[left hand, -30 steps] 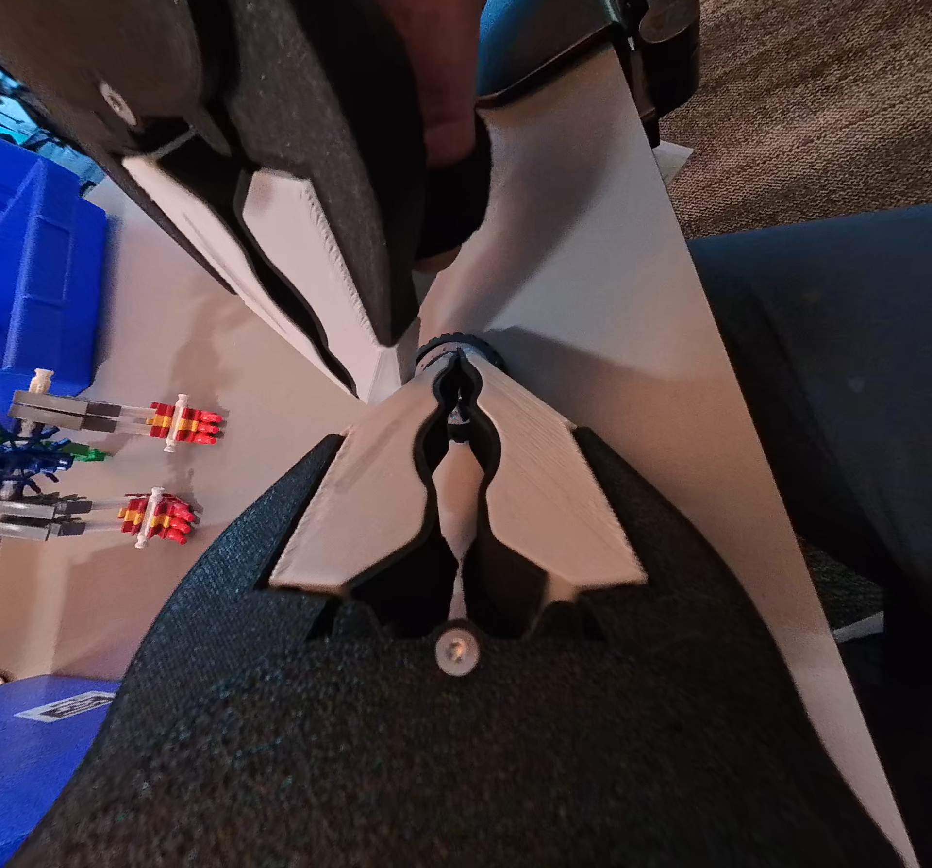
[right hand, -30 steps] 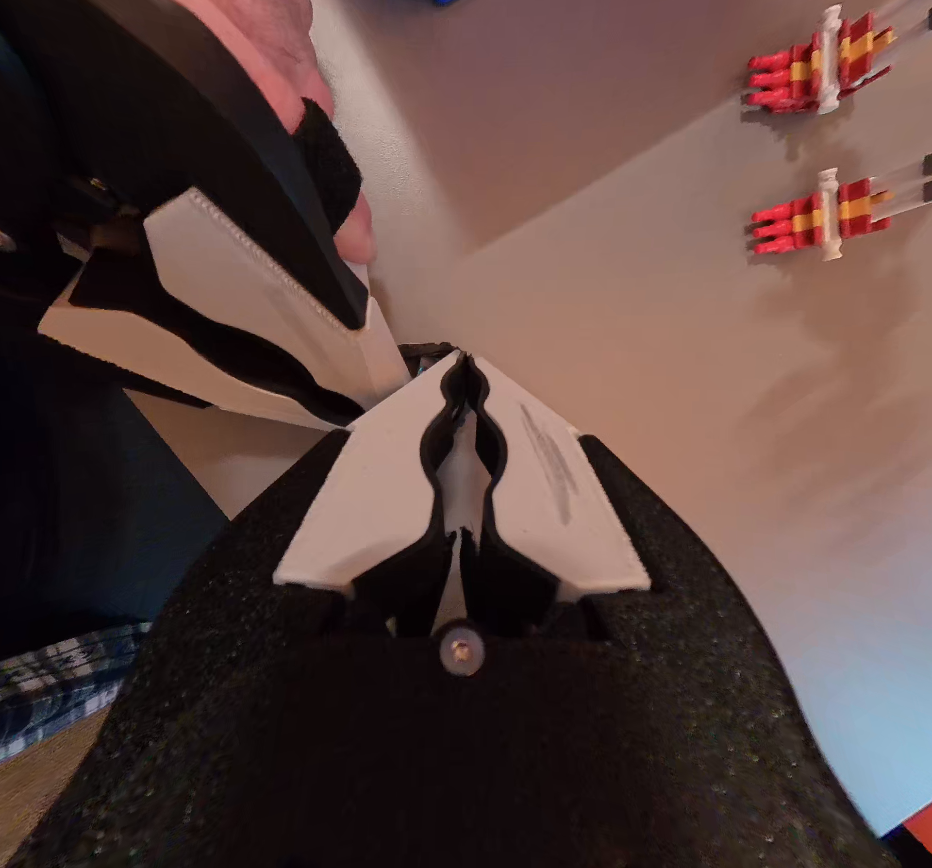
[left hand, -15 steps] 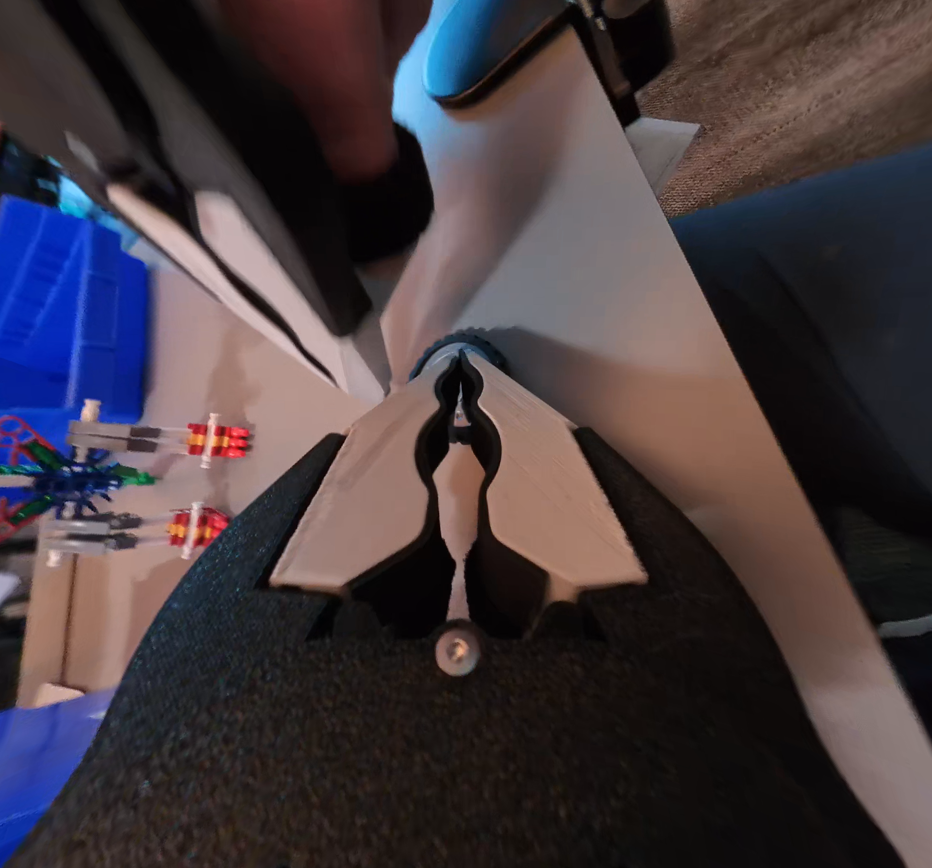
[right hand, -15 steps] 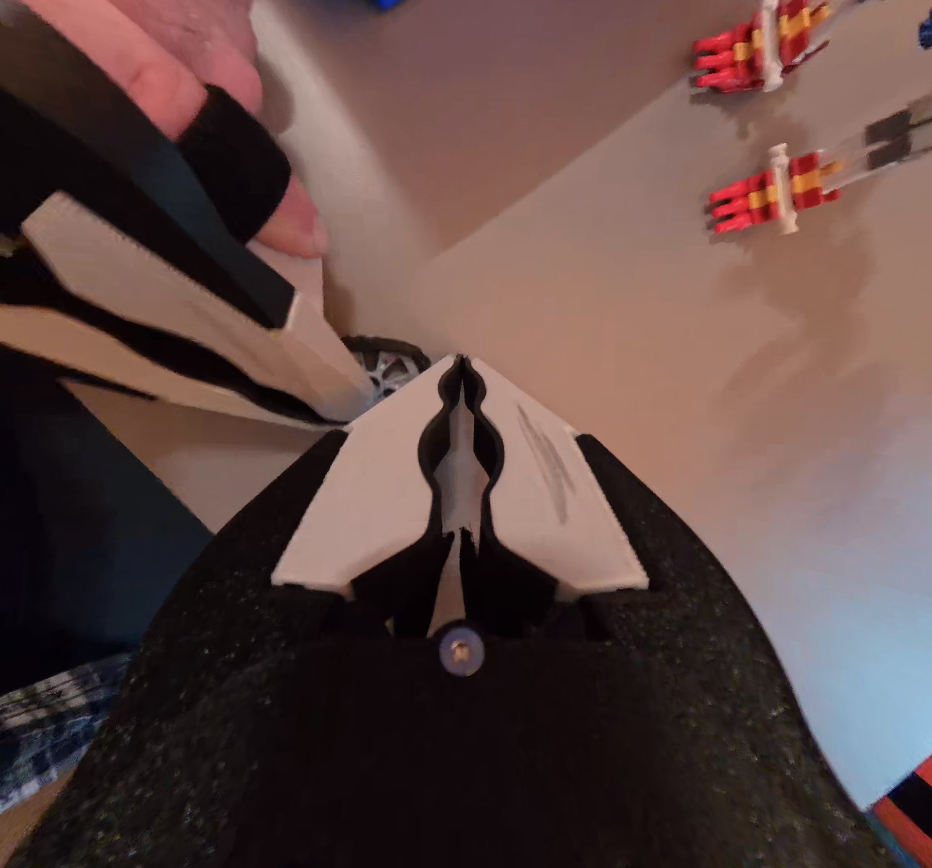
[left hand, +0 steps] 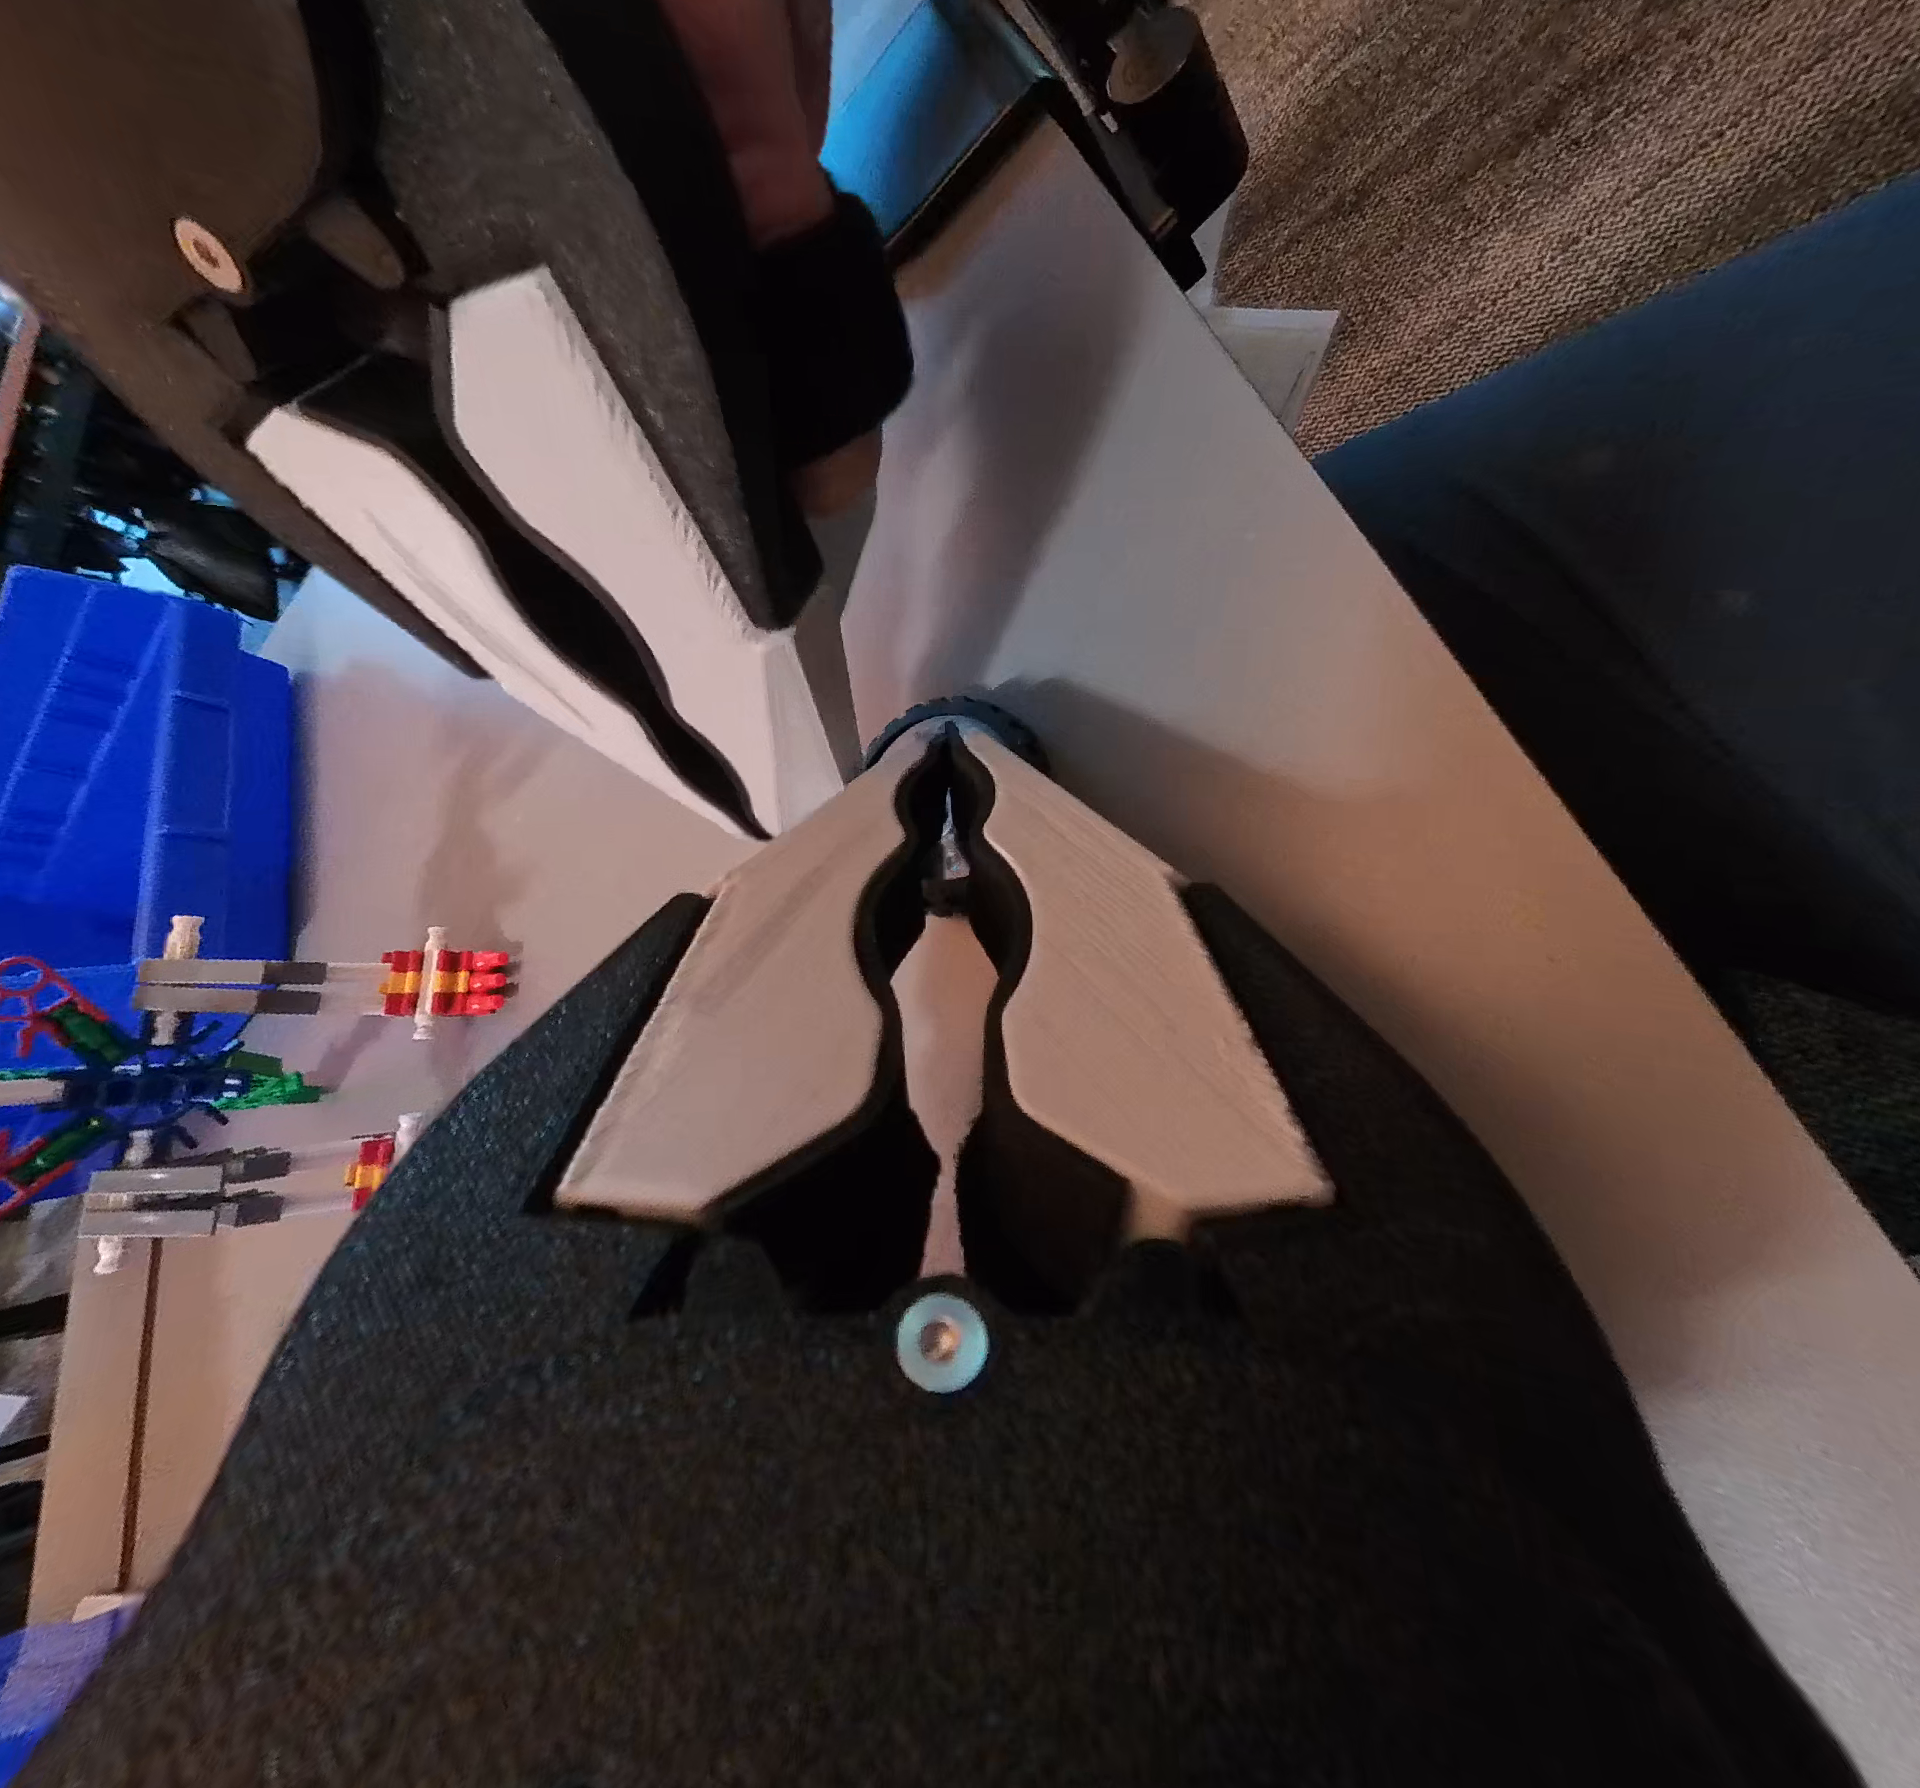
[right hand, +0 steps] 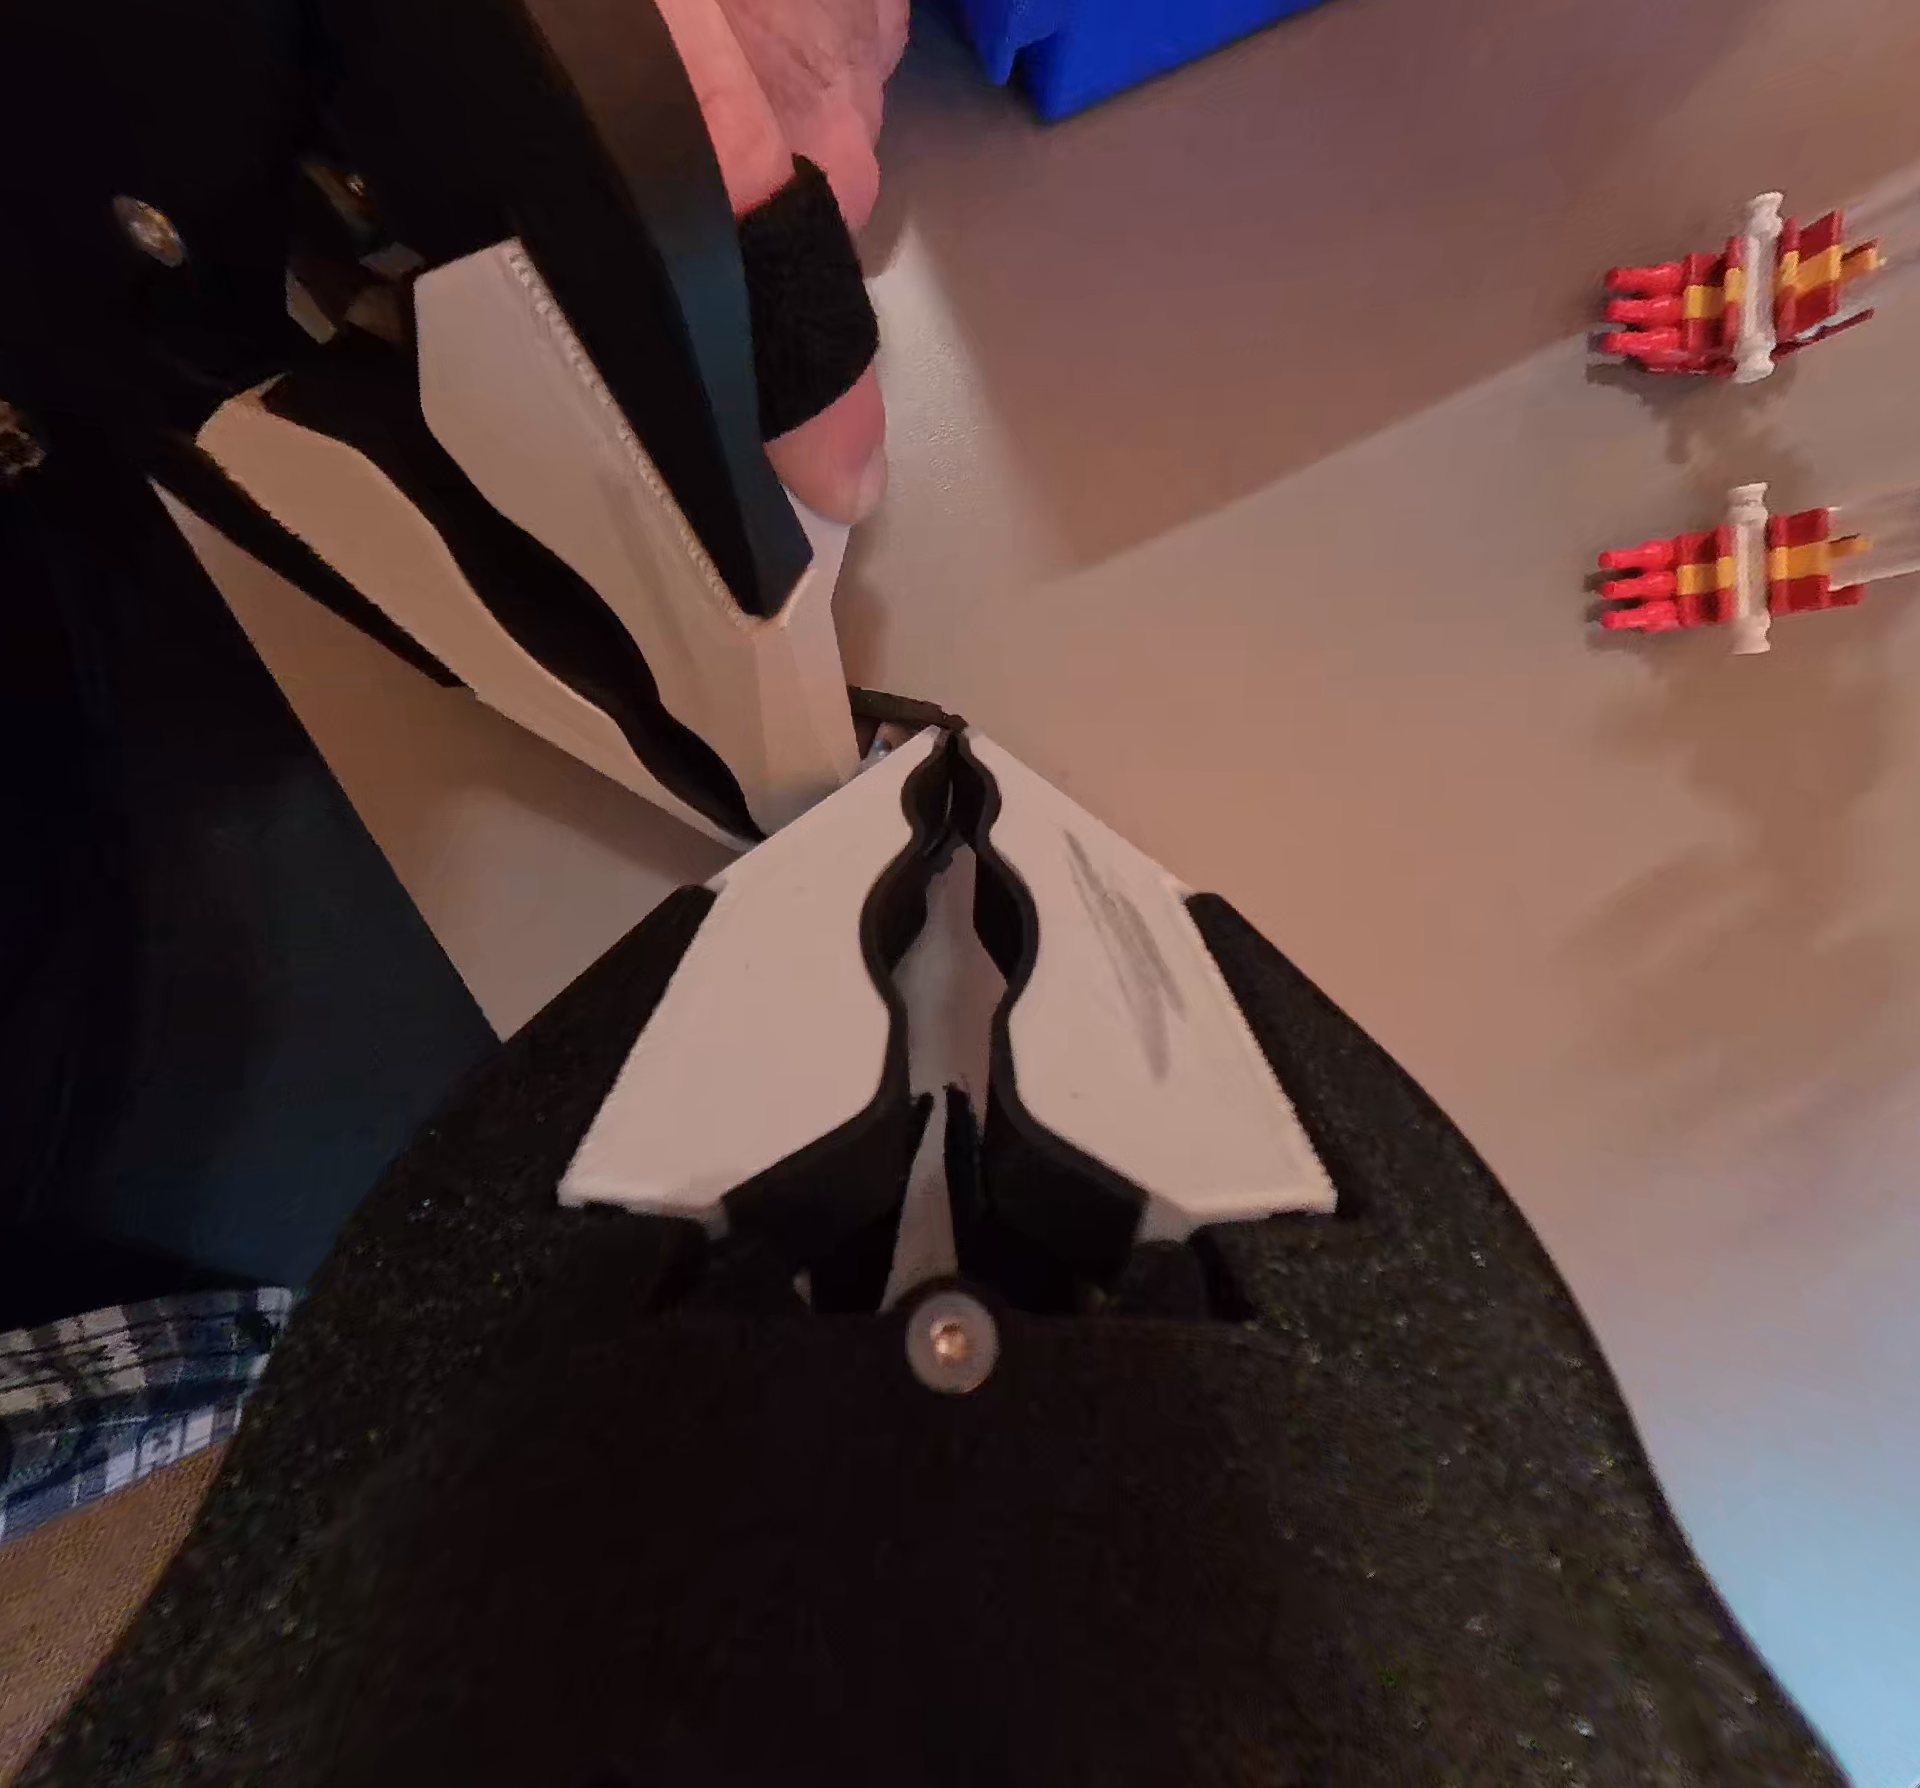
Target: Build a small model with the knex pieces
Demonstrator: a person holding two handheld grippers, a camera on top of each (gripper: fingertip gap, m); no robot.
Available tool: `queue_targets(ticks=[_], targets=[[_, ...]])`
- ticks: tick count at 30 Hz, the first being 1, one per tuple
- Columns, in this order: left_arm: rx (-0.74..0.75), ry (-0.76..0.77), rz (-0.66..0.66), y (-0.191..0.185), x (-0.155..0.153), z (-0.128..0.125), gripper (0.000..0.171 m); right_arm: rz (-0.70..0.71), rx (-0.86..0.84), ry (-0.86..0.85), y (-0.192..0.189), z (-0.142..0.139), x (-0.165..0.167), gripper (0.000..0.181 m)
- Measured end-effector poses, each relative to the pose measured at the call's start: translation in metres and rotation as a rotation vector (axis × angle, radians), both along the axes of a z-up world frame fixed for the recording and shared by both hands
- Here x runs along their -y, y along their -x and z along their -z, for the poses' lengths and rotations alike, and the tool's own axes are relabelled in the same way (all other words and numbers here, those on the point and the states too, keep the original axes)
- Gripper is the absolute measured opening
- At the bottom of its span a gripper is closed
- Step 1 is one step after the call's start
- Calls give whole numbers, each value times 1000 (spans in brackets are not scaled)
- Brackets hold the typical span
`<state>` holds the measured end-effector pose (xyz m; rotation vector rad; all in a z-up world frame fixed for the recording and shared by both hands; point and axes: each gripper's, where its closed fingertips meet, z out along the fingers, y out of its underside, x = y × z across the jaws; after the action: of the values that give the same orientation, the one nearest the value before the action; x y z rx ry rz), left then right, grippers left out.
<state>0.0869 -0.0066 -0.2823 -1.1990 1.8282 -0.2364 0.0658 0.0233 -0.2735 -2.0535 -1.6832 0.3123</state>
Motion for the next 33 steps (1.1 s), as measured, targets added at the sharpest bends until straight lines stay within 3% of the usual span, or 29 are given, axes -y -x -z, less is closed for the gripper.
queue_targets(ticks=[14, 22, 27, 33], targets=[[3, -3, -27, 2, 0, 1, 0, 8, 131, 121, 6, 8, -1, 0], [120, 69, -139, 21, -3, -21, 0, 38, 33, 77, 7, 7, -3, 0], [85, 85, -153, 30, -4, -22, 0, 51, -12, 57, 6, 6, -2, 0], [-20, 62, -125, 41, 2, -1, 0, 94, -18, 12, 0, 1, 13, 0]])
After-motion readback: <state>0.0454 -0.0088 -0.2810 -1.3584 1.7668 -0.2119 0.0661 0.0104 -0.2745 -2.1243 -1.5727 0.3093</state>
